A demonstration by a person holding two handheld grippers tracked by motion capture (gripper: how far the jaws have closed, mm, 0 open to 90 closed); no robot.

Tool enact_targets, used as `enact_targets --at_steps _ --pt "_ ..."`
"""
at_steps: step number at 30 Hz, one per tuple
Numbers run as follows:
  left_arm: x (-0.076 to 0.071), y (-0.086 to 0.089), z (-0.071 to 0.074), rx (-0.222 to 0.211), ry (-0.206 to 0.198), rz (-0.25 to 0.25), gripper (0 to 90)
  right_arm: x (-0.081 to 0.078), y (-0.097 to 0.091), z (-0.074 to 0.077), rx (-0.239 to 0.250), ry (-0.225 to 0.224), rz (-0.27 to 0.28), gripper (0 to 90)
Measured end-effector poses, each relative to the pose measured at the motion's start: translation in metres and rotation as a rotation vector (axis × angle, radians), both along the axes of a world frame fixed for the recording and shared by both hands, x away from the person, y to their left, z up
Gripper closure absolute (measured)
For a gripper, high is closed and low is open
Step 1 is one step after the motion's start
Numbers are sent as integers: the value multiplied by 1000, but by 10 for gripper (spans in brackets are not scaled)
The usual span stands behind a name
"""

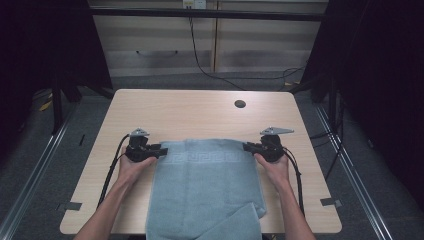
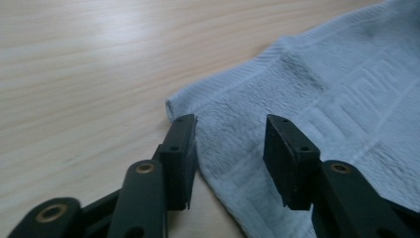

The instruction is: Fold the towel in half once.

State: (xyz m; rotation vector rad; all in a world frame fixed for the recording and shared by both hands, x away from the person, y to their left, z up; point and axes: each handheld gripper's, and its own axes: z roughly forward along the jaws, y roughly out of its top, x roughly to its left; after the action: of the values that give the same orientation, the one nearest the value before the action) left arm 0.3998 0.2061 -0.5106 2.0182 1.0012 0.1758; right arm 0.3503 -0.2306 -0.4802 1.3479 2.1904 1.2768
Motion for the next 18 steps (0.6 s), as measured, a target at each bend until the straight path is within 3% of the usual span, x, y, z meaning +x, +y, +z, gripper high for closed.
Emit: enact_targets --at_steps 4,7,10,12,14,18 --pt "-2 -2 1 48 -18 -3 806 -6 -6 -2 -1 3 -6 842" --pt "-3 -3 1 42 -3 0 874 -7 -11 -1 9 2 -16 842" --pt "-4 -1 1 8 19 18 884 -8 -13 3 13 -7 -17 843" --pt "-3 6 4 -44 31 28 887 -8 -13 7 11 -12 -15 843" --pt "-4 12 12 -101 22 34 887 -8 -13 12 14 -27 -13 843" --pt "-3 18 35 -156 -17 37 888 -6 -14 25 27 -53 -17 844"
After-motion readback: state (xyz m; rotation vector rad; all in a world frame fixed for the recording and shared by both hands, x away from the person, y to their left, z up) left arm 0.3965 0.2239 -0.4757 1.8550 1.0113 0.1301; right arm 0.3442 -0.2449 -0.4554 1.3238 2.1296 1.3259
